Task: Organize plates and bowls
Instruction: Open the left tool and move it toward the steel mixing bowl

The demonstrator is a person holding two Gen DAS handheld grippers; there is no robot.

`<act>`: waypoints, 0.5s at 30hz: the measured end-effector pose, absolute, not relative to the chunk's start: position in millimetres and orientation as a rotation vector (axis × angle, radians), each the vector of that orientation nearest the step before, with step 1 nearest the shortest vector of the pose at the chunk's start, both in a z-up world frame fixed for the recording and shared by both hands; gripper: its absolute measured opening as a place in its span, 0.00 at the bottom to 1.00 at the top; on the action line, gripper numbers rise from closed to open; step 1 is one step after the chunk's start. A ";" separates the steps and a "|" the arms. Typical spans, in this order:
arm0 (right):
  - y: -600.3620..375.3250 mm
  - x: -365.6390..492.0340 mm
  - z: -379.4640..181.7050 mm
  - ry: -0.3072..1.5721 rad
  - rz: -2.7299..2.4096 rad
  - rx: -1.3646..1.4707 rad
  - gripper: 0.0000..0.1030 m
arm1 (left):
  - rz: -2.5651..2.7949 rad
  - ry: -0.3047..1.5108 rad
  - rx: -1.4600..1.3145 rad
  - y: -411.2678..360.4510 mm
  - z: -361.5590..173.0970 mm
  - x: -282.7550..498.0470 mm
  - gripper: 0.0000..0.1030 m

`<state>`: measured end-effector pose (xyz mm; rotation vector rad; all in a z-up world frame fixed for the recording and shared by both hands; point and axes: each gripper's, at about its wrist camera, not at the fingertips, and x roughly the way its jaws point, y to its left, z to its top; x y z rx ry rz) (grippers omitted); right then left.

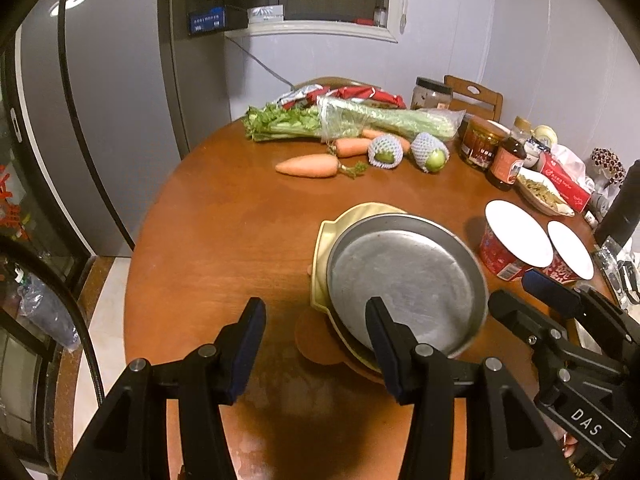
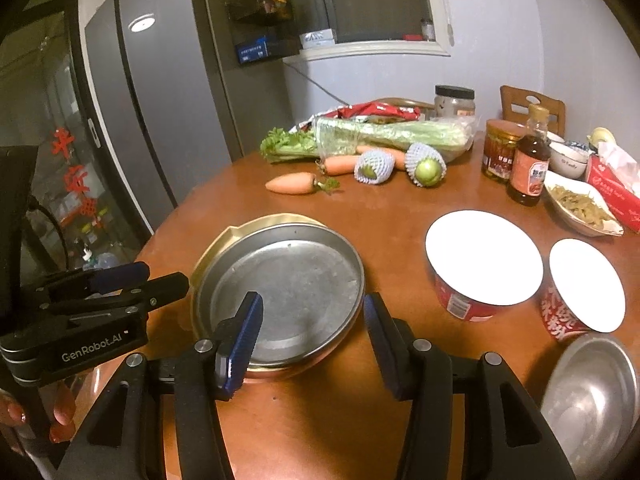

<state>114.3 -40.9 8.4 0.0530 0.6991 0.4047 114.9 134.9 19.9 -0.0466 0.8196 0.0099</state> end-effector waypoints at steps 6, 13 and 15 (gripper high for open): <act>-52.9 98.2 24.0 0.663 0.394 0.056 0.53 | 0.013 0.778 -0.037 127.3 37.6 98.7 0.52; -75.1 78.8 42.0 0.624 0.375 0.071 0.54 | -0.015 0.740 -0.045 110.3 56.1 83.6 0.53; -83.8 73.0 46.6 0.614 0.367 0.076 0.54 | -0.029 0.731 -0.046 103.7 60.2 80.2 0.53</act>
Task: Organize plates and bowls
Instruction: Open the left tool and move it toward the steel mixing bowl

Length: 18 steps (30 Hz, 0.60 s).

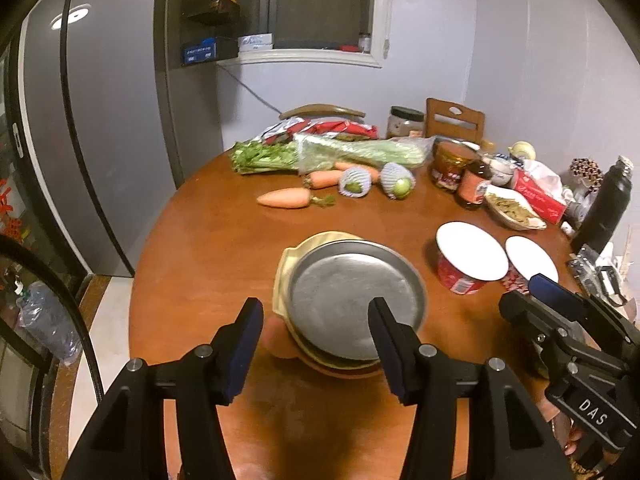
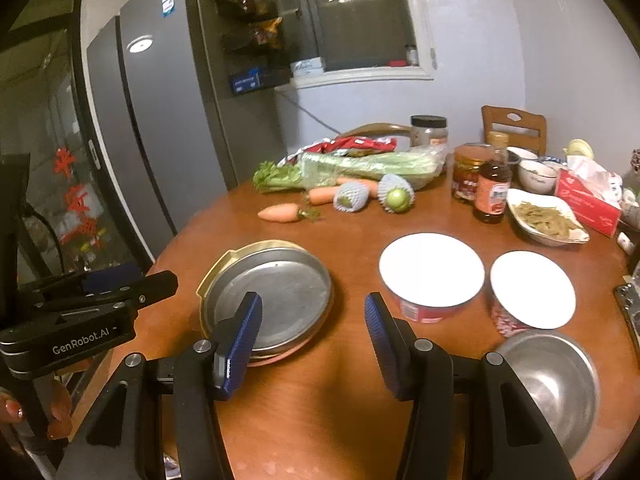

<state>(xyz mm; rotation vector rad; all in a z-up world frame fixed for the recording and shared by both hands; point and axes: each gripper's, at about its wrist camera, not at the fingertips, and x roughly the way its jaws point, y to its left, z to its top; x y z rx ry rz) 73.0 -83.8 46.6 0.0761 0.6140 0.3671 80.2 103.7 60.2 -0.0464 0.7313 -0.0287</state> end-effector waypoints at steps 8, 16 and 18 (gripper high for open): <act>-133.8 51.8 56.2 0.583 0.282 0.060 0.56 | -0.104 0.711 -0.061 70.2 70.6 72.9 0.53; -199.8 39.5 51.5 0.591 0.177 0.075 0.58 | -0.176 0.714 -0.026 20.3 70.7 77.3 0.53; -212.3 40.0 48.0 0.610 0.156 0.069 0.58 | -0.195 0.720 -0.021 6.8 67.9 79.5 0.53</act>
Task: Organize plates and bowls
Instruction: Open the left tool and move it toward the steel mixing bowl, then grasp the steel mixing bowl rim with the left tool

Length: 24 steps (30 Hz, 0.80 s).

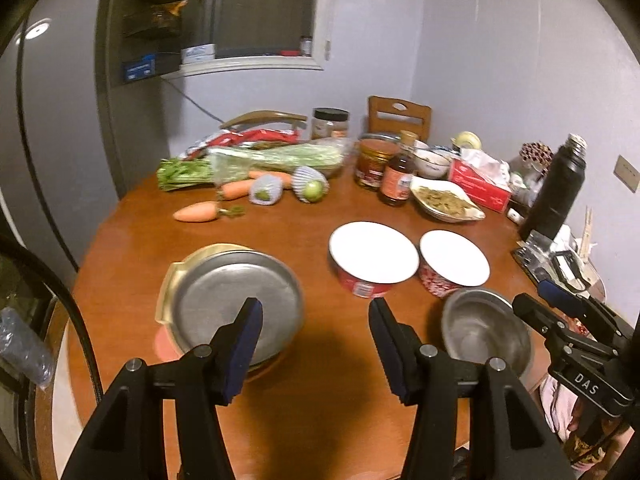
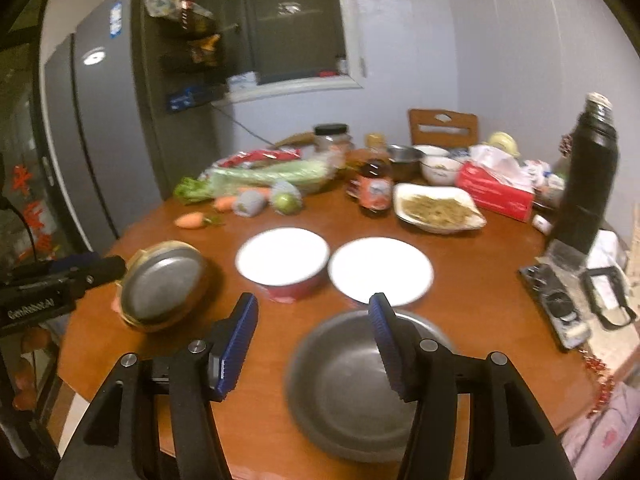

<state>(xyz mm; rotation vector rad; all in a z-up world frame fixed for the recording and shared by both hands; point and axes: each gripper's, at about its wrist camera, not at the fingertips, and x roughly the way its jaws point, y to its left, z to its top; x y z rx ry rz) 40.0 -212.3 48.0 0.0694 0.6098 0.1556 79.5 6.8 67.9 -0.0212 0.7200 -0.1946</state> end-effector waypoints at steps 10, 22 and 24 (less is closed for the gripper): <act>-276.1 38.1 17.1 0.682 0.061 0.090 0.58 | -0.269 0.795 0.005 -47.7 39.7 90.5 0.54; -302.4 49.9 -20.3 0.777 0.063 0.120 0.58 | -0.329 0.887 0.006 -99.9 -3.7 110.6 0.54; -303.3 51.0 -23.5 0.780 0.071 0.120 0.58 | -0.333 0.899 0.006 -105.1 -8.8 114.6 0.54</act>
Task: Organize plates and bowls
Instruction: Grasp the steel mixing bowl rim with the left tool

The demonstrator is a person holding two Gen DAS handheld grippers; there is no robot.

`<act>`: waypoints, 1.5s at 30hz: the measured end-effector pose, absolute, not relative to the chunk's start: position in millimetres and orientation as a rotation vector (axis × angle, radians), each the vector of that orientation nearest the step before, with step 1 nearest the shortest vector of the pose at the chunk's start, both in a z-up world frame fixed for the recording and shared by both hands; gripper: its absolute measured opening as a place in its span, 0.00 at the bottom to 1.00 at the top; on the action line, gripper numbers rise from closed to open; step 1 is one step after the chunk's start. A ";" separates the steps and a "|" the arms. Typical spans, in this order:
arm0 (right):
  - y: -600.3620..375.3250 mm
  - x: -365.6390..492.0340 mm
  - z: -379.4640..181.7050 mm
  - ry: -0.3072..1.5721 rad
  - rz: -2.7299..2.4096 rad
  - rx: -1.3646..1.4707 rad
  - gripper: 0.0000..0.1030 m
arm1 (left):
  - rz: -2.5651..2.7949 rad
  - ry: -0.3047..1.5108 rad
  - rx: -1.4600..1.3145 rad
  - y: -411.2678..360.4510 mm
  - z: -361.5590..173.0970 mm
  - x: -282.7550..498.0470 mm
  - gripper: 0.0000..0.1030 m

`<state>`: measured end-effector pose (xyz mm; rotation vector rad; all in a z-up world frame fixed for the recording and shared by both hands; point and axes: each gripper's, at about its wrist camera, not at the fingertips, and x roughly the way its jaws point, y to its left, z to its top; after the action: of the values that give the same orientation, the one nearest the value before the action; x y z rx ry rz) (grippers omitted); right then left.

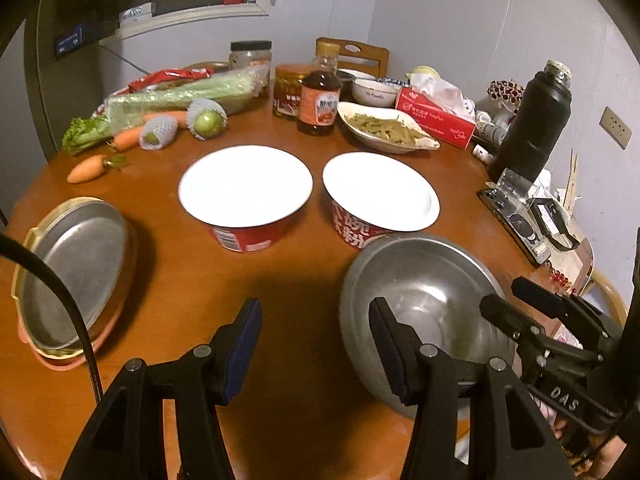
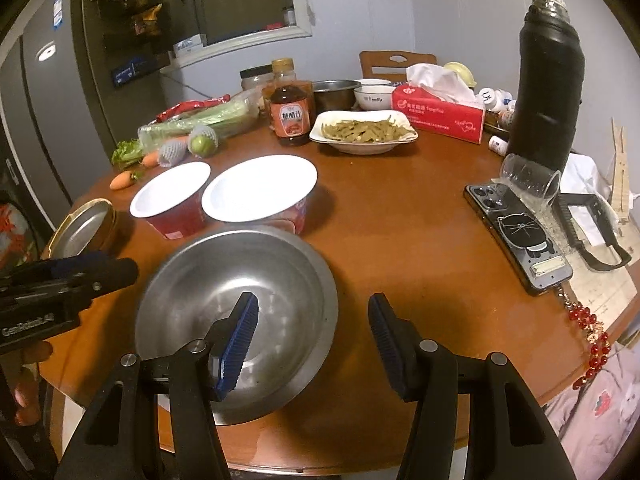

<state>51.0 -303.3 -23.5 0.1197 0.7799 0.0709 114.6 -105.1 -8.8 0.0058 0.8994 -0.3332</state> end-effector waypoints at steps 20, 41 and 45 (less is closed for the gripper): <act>-299.2 60.6 -47.0 0.801 0.147 0.106 0.28 | -0.389 0.926 0.091 -148.9 -35.7 118.6 0.47; -237.3 49.0 -30.1 0.780 0.277 0.055 0.29 | -0.268 0.891 0.020 -74.3 -18.1 96.8 0.44; -221.8 48.4 -28.2 0.784 0.305 0.053 0.29 | -0.242 0.887 0.001 -58.7 -16.8 92.9 0.44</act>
<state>48.4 -221.8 -28.2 0.0529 0.7837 0.3050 92.9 -58.7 -16.8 0.0011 0.8865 -0.2421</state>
